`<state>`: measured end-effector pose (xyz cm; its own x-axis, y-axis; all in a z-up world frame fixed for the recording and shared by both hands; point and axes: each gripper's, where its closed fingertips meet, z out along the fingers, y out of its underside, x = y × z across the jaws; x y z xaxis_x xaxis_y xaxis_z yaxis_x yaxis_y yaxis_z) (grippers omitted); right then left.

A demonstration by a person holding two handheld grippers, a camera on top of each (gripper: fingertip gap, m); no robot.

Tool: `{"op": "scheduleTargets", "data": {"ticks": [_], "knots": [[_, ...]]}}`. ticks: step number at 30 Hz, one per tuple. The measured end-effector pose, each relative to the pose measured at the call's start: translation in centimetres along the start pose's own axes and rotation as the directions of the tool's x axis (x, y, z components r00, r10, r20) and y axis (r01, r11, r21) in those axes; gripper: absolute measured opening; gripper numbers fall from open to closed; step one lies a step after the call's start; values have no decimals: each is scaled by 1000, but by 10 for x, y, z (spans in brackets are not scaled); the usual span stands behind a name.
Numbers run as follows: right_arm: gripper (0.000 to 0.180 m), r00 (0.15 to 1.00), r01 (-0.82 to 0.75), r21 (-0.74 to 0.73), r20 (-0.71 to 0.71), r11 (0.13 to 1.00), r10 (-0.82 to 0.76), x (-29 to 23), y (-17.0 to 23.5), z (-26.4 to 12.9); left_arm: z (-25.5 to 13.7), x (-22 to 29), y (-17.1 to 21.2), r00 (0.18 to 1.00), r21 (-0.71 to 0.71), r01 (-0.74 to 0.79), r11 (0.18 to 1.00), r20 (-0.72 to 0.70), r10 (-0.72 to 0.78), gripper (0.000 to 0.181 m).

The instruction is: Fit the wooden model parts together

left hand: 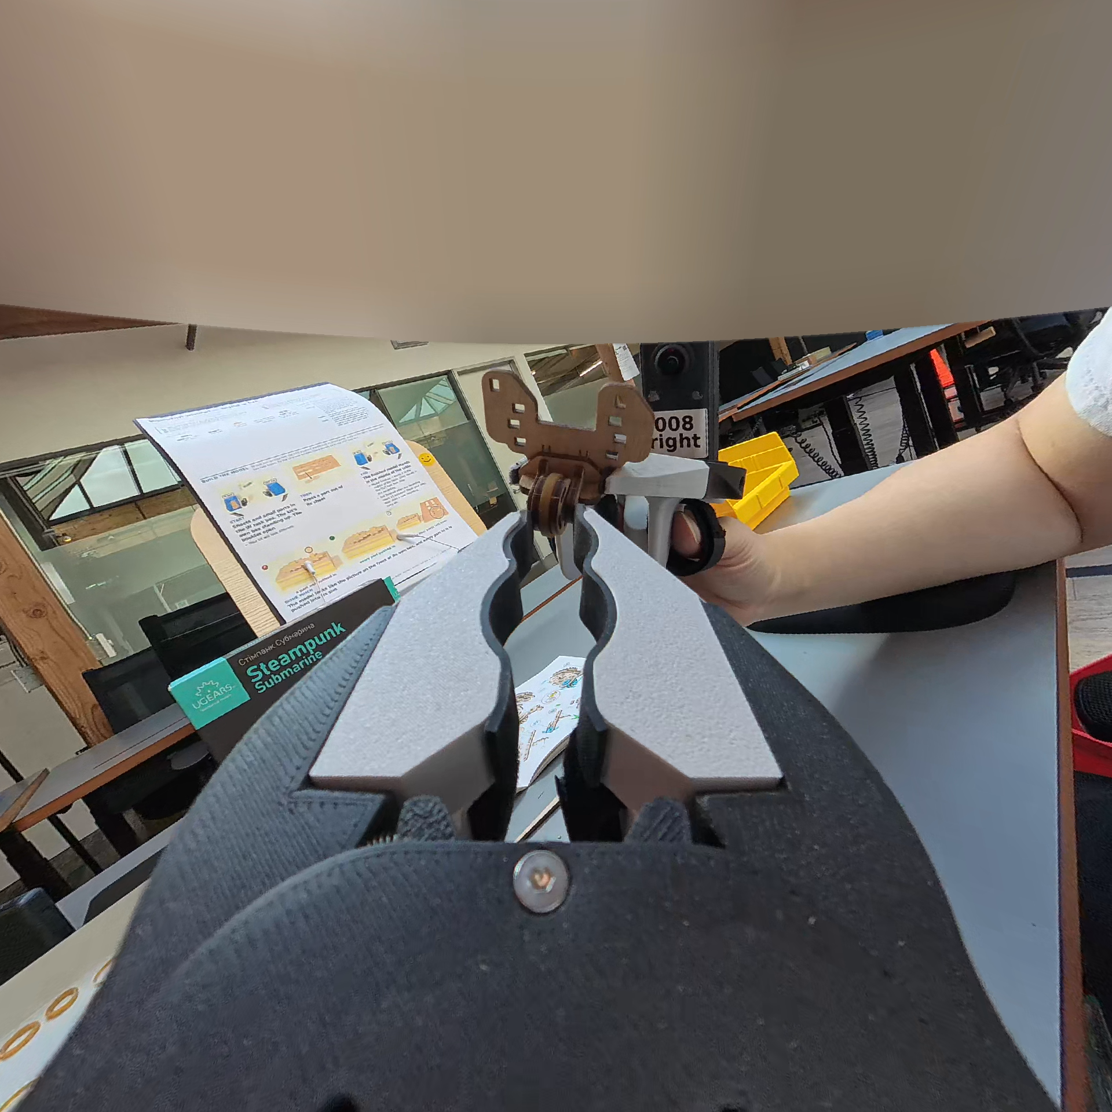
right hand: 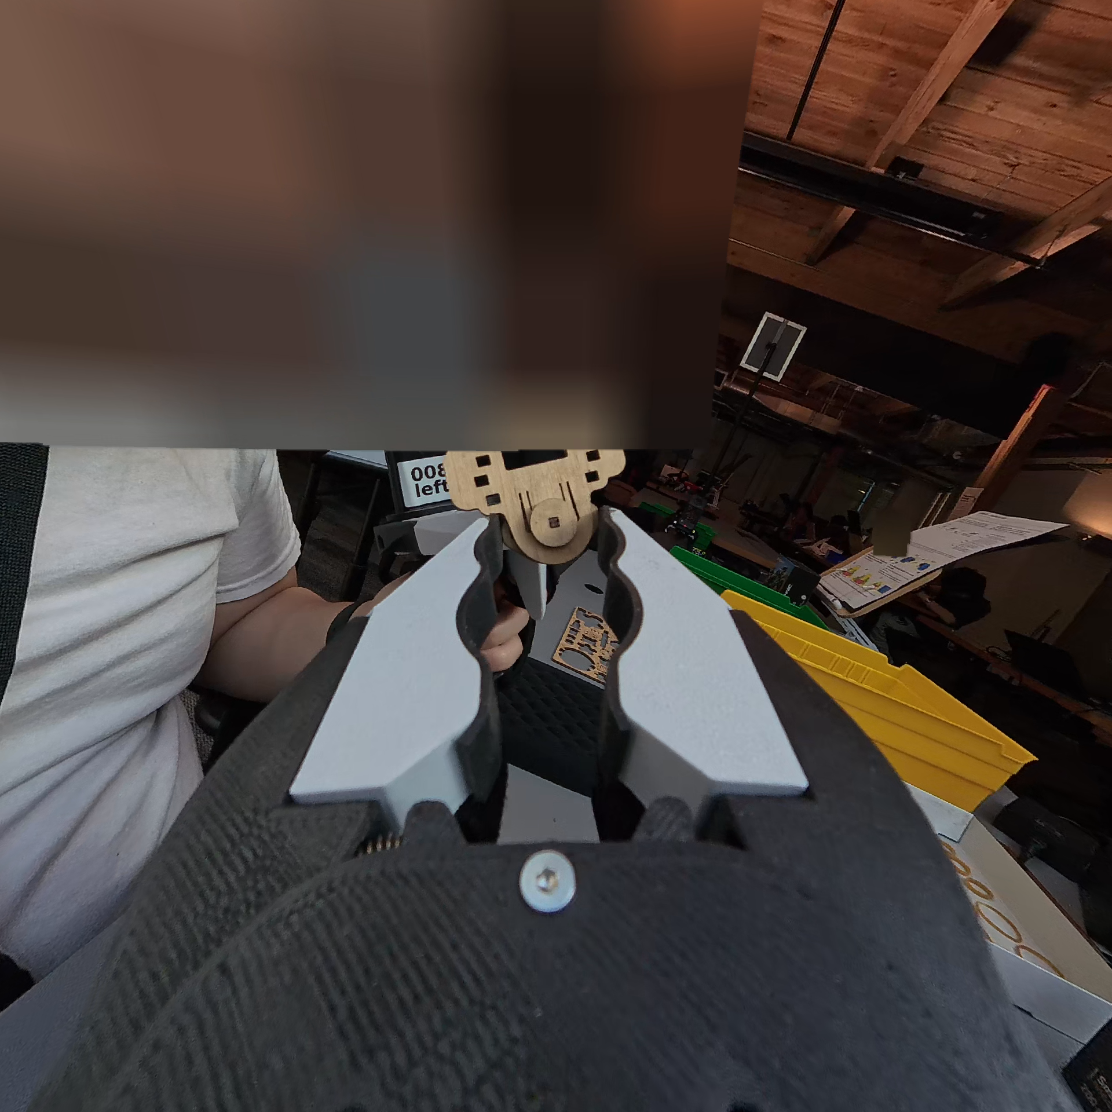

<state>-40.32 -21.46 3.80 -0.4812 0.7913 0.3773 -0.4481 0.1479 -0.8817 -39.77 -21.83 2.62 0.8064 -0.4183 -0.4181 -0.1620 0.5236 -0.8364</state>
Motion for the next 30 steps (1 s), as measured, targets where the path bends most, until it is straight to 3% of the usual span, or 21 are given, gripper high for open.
{"op": "scheduleTargets", "data": {"ticks": [5, 11, 17, 30], "knots": [[31, 999, -46, 15, 15, 999, 46, 0, -4, -1, 0, 1, -4, 998, 32, 56, 998, -29, -55, 11], [31, 995, -91, 26, 32, 996, 90, 1, -7, -3, 0, 3, -7, 1000, 49, 9, 999, -13, -8, 20], [31, 994, -98, 11, 51, 995, 98, -3, -3, 0, -2, 5, -7, 999, 46, -37, 998, -18, 37, 11], [31, 990, -124, 2, 66, 992, 124, -4, 0, -1, -2, 6, -3, 997, 22, -79, 997, -16, 79, 11]]}}
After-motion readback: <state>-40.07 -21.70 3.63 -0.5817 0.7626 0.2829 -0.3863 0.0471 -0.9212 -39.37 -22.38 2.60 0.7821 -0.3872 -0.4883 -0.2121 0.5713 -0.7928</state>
